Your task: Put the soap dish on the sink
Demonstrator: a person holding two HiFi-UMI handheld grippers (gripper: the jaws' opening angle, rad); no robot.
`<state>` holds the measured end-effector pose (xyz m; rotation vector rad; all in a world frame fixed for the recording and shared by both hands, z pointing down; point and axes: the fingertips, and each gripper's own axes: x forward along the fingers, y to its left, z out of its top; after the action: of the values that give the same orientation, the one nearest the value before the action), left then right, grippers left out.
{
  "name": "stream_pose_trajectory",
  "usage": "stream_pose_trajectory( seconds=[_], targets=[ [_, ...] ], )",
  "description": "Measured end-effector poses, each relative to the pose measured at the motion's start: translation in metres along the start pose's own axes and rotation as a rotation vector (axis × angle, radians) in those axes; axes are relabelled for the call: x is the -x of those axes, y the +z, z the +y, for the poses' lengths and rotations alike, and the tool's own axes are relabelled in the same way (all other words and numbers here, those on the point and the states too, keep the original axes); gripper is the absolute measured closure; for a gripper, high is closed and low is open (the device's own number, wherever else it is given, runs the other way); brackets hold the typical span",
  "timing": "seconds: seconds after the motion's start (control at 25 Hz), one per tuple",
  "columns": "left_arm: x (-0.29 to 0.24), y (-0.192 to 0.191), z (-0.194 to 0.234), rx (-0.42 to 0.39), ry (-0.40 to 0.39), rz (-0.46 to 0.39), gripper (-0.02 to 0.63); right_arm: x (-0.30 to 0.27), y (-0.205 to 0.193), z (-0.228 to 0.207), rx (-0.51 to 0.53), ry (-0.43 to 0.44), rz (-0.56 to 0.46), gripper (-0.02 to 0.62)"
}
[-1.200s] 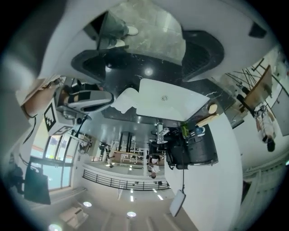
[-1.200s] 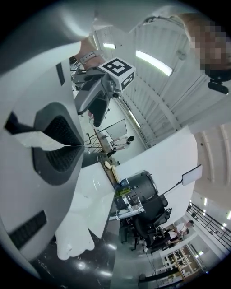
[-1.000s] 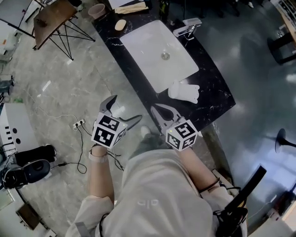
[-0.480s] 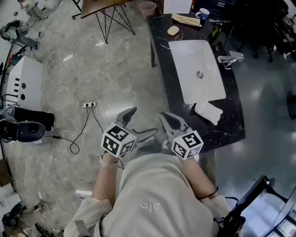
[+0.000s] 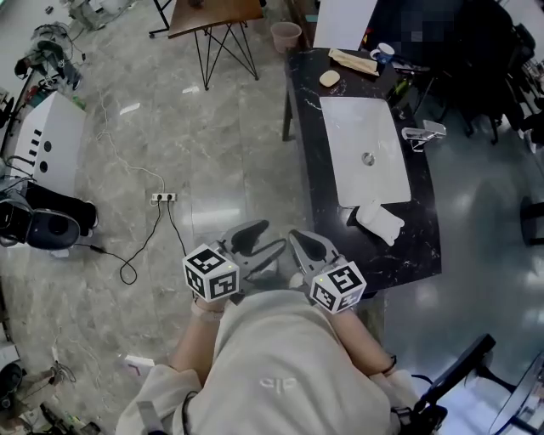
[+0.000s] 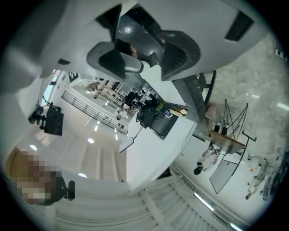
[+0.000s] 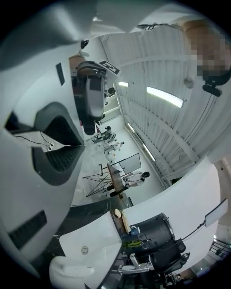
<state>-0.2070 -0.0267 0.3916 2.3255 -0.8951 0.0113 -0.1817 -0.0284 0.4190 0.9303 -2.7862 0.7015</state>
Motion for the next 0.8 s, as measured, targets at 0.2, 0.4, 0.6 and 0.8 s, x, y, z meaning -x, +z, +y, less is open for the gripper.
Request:
stream_pose_trajectory(
  seconds=[0.2,0.4,0.6,0.8],
  targets=[
    [0.010,0.014,0.007,0.125,0.018,-0.166,0.558,0.006,0.005,0.002,0.001,0.001,-0.016,0.575],
    [0.008,0.014,0.003,0.144,0.013,-0.177,0.598,0.012,0.006,-0.002,-0.012,-0.002,-0.029,0.575],
    [0.004,0.016,-0.008,0.193,-0.046,-0.187,0.598,0.016,0.010,-0.007,-0.021,-0.006,-0.041,0.575],
    [-0.003,0.011,-0.012,0.192,-0.051,-0.169,0.598,0.020,0.010,-0.011,-0.019,-0.001,-0.048,0.575]
  ],
)
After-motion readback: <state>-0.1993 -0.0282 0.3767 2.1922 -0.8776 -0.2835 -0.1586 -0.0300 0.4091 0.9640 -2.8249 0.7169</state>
